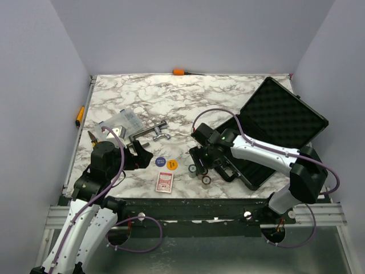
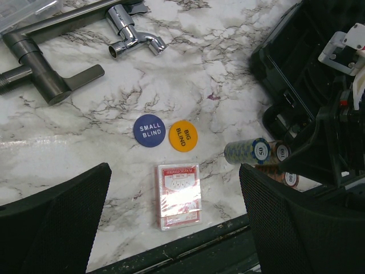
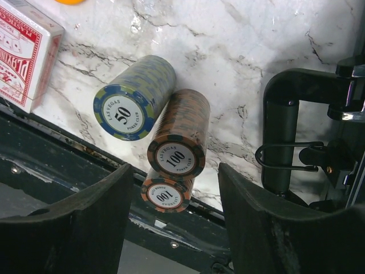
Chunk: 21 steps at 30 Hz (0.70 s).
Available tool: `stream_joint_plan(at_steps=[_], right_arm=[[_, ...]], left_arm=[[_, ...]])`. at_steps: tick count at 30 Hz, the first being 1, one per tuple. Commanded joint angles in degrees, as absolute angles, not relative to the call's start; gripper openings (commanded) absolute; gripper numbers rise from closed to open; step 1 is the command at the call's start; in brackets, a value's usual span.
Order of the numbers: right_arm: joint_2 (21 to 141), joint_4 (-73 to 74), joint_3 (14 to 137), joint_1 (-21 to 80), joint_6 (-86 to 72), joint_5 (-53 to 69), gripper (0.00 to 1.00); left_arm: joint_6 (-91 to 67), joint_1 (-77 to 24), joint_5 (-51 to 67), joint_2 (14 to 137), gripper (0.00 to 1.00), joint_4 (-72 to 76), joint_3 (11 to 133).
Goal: Pack up texas hold em set
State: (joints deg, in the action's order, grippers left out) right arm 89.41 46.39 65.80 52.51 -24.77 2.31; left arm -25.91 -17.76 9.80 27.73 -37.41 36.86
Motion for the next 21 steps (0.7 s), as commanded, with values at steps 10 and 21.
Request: stream_joint_plan(at_steps=[10, 21], right_arm=[[92.6, 46.2, 64.7, 53.2, -23.0, 1.0, 0.6], [94.9, 45.4, 65.5, 53.3, -22.2, 0.4, 0.57]], left_arm=[[-26.0, -18.0, 8.8, 28.1, 0.93, -37.7, 37.5], [-26.0, -18.0, 8.5, 28.2, 0.93, -37.8, 37.6]])
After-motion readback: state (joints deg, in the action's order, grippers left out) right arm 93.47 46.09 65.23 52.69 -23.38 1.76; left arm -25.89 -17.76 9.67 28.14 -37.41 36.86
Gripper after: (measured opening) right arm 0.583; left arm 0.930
